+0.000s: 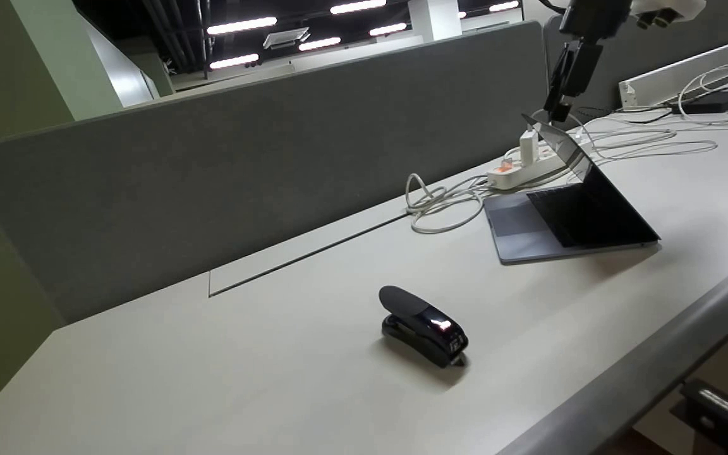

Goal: Close the silver laptop fully

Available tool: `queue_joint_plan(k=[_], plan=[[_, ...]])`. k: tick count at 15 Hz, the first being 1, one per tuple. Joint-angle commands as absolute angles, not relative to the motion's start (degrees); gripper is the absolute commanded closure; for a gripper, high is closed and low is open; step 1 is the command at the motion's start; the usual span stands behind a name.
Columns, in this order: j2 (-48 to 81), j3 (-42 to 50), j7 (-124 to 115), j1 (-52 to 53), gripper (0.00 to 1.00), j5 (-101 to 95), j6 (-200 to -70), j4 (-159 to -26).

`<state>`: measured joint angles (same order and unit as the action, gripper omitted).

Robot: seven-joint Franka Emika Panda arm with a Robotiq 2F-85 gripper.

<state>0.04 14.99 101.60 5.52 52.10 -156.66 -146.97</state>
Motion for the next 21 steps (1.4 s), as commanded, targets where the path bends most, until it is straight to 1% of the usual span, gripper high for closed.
queue_joint_plan(k=[1, 11, 20, 21], plan=[[3.5, 15.1, 103.9, 5.3, 0.00, 54.1, -155.7, -143.0], [18.1, 14.2, 107.3, 4.1, 0.00, 57.6, -151.0, -128.8], [28.8, 12.0, 105.0, 5.8, 0.00, 55.2, -151.3, -120.6], [29.0, 6.6, 102.8, 1.1, 0.00, 51.6, -153.2, -120.4]])
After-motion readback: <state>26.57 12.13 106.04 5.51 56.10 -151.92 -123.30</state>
